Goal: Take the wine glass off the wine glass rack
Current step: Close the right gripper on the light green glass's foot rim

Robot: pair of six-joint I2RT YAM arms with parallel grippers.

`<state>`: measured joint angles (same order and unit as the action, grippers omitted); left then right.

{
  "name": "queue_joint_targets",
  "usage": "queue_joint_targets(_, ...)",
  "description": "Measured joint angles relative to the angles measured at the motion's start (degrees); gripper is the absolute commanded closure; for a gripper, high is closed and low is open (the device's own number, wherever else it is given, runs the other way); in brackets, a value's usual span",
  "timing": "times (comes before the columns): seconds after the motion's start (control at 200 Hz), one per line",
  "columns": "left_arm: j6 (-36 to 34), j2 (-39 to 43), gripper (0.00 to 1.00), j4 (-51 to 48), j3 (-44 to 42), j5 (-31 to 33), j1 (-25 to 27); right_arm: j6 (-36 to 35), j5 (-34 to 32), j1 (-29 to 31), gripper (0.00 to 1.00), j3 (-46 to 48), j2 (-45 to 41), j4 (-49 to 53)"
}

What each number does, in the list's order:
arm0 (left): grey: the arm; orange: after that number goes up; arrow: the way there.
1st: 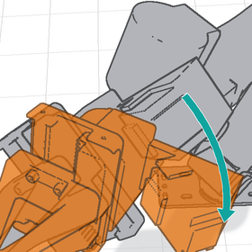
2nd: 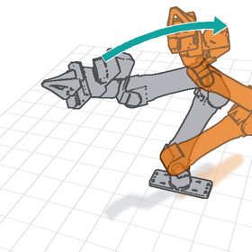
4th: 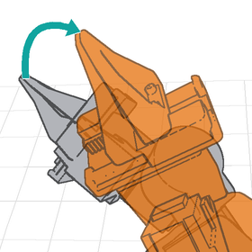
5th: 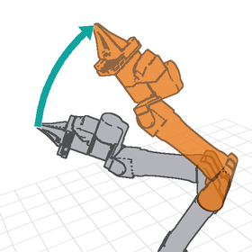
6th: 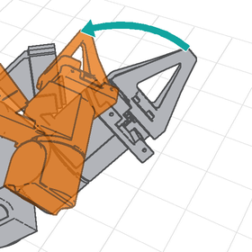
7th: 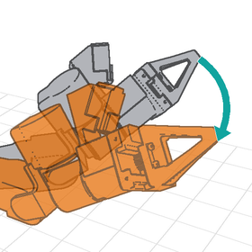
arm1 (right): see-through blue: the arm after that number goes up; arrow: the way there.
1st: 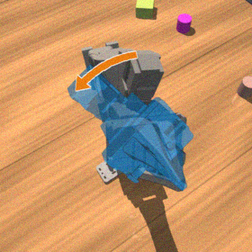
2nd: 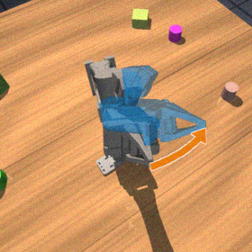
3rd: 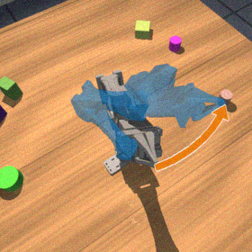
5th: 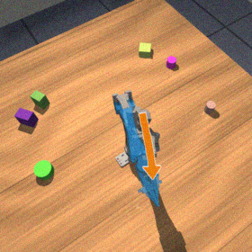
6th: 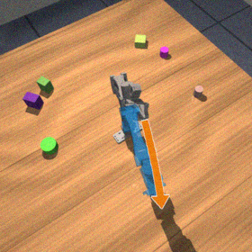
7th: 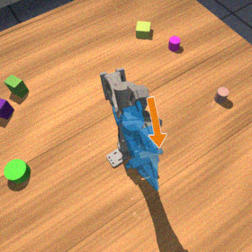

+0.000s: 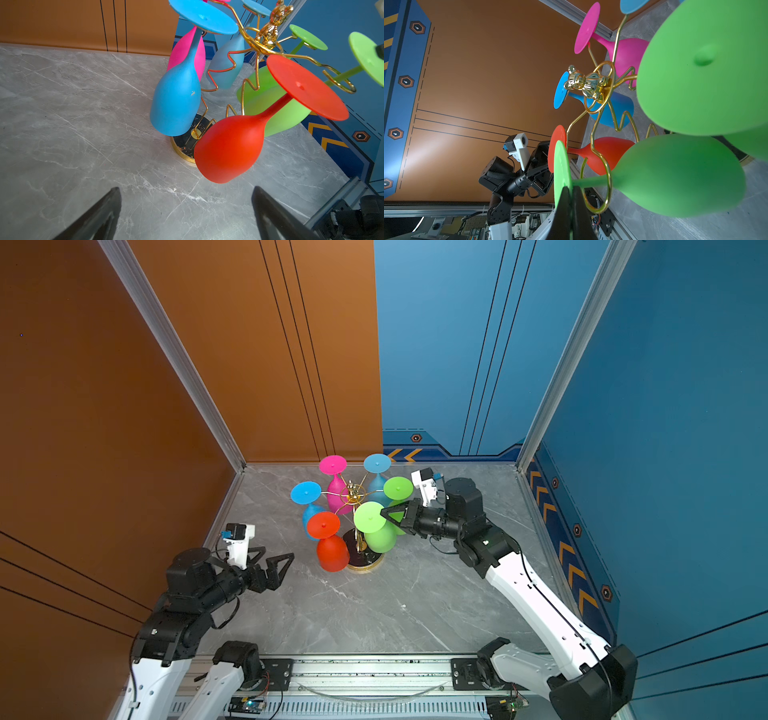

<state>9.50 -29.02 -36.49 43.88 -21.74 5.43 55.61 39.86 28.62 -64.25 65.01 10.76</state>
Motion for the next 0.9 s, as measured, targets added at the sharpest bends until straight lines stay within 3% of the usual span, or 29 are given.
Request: queue_joint_targets(0.901, 0.0, 0.2, 0.02, 0.0, -0.4, 0.0, 0.0, 3.0, -0.1, 0.3, 1.00, 0.2, 1.3, -3.4)
